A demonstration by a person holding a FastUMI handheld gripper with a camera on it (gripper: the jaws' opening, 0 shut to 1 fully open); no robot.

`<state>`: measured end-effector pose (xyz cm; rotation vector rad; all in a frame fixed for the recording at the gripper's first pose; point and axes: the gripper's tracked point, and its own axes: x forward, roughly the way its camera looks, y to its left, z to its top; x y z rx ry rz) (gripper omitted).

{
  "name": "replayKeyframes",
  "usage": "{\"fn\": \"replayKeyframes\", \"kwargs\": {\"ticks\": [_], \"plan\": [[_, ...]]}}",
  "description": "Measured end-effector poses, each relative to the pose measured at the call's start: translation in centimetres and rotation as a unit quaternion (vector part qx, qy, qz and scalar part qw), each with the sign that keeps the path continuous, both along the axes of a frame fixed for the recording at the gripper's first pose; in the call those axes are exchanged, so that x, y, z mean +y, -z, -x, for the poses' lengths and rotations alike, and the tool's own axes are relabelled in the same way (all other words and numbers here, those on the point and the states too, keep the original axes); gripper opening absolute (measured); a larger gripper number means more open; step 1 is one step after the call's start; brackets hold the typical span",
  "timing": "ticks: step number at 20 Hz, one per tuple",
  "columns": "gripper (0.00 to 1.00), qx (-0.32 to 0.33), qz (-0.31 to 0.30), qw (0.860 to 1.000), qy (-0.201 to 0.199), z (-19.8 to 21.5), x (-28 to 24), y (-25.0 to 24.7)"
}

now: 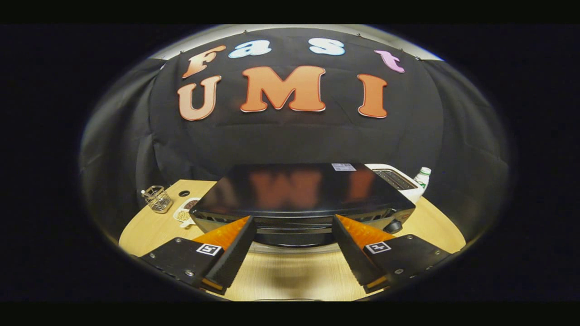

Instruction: Open the toaster oven, put the food inside, and close the toaster oven door.

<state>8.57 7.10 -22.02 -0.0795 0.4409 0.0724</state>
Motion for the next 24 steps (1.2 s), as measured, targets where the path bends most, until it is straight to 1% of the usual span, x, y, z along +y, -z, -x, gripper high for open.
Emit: {"fn": "replayKeyframes", "kwargs": {"ticks": [1, 3, 13, 24], "plan": [[0.99, 0.004, 0.000, 1.000, 0.001, 0.5, 0.0, 0.0], [0.99, 0.009, -0.002, 1.000, 0.002, 2.9, -0.5, 0.4], [0.99, 0.056, -0.002, 0.998, 0.007, 9.5, -1.3, 4.1], [0.99, 0.123, -0.002, 0.992, 0.013, 13.8, -2.0, 9.7]]}}
